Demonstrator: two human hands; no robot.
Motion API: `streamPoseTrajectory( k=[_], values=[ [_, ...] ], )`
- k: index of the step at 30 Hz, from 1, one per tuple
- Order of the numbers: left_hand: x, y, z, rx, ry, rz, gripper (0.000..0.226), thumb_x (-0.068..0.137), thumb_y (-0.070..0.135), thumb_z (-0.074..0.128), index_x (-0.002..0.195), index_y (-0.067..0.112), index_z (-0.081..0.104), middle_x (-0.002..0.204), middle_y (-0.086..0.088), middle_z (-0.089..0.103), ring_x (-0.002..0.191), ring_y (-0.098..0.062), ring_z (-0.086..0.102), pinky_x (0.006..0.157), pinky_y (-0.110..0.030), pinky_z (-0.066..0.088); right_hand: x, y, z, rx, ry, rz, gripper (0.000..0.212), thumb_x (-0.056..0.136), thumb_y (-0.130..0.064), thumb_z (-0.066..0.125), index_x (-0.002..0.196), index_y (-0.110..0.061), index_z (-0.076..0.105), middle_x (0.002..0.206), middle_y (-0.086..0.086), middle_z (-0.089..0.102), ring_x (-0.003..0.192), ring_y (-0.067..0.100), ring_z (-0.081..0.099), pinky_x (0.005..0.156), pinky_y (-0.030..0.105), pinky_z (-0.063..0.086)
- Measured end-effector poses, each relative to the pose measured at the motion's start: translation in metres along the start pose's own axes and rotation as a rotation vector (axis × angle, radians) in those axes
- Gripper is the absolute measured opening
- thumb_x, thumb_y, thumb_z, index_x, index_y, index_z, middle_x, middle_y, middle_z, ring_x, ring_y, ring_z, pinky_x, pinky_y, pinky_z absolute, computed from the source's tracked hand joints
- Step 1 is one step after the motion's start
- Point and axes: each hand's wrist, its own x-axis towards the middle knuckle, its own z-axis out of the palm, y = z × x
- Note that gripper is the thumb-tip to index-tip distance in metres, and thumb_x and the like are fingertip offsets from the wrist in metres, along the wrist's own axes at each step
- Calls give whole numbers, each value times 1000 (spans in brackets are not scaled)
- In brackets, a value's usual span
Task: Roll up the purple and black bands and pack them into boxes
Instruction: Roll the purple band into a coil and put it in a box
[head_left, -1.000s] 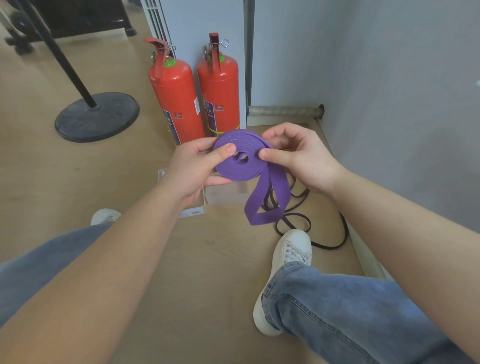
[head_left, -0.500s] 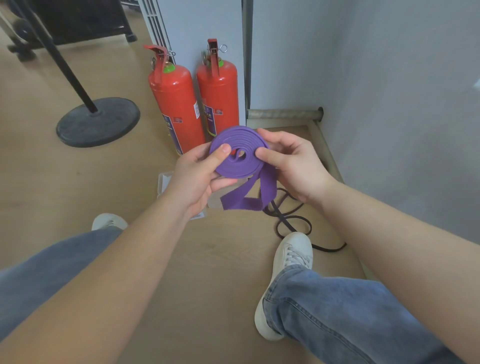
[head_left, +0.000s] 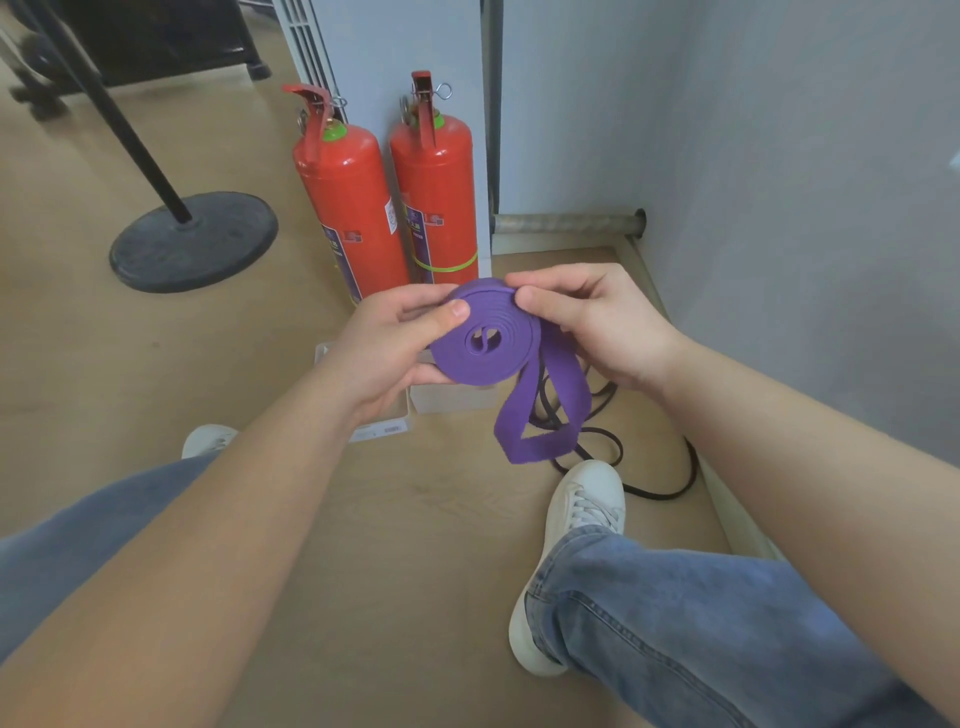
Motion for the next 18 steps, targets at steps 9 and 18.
streamPoseTrajectory(
  k=[9, 18],
  values=[
    [-1, -4, 6, -102, -97, -114, 28, 95, 16, 64, 123, 14, 68, 119, -14, 72, 112, -30, 69, 84, -57, 58, 0, 0, -4, 3, -1, 41, 16, 89, 1, 71, 97, -11, 77, 89, 7, 80, 82, 18, 76, 77, 27, 60],
    [-1, -4, 9, -59, -43, -116, 26, 94, 15, 66, 120, 14, 70, 112, -12, 75, 110, -31, 70, 82, -60, 58, -1, 1, 0, 59, -19, 65, 15, 91, 3, 68, 95, -8, 77, 87, 10, 78, 78, 21, 74, 76, 30, 60]
  ],
)
